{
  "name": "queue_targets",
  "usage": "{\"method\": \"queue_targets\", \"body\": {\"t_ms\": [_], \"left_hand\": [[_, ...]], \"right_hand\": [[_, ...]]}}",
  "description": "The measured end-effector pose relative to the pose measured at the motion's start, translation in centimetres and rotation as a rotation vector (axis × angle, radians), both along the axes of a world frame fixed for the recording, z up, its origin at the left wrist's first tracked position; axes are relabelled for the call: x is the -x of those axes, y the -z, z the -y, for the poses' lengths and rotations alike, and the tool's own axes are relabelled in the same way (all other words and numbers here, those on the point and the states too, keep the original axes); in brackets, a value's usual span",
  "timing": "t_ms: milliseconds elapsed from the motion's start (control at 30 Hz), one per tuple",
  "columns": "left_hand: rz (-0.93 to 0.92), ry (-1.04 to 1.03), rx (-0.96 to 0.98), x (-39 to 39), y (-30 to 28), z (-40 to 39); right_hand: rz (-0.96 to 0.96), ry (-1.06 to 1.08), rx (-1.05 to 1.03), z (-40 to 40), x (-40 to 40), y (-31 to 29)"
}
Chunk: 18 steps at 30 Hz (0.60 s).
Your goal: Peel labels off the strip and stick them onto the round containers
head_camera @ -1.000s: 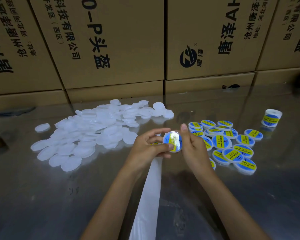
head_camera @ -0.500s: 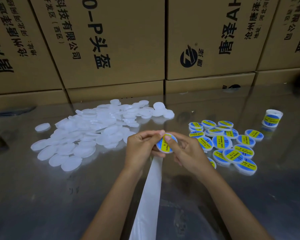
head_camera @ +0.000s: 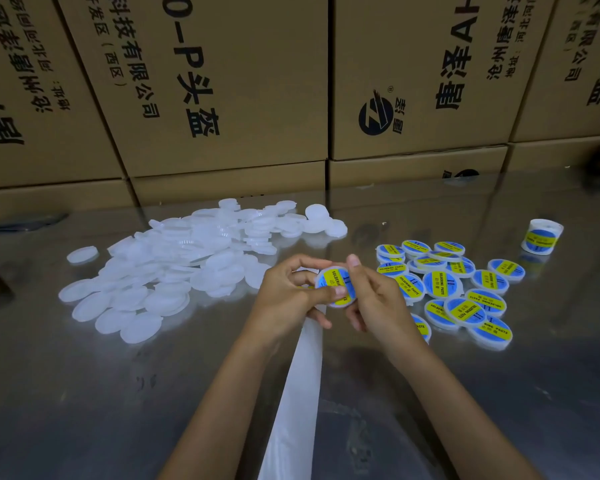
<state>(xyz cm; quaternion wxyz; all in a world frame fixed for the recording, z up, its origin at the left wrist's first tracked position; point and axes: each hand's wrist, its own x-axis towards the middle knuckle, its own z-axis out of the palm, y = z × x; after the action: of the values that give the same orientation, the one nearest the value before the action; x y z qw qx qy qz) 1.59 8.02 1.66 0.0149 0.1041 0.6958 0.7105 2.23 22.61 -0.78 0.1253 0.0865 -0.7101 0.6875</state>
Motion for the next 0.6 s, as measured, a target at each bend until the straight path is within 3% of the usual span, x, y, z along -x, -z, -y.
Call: {"method": "queue_targets", "body": {"t_ms": [100,267,600], "left_hand": [[0.032,-0.112,-0.077,0.14,0.14,-0.07],[0.065,-0.253,-0.165,0.28,0.37,0.11],[-0.011,0.045,-0.065,0.32,0.14,0.59]], "right_hand": [[0.044,-0.063,0.062,-0.21,-0.1,-0.24],[0.031,-0.154,-0.026,0.5,-0.55,0.02],[-0.07,-0.006,0.039,-0.25,-0.04,0.22]]}}
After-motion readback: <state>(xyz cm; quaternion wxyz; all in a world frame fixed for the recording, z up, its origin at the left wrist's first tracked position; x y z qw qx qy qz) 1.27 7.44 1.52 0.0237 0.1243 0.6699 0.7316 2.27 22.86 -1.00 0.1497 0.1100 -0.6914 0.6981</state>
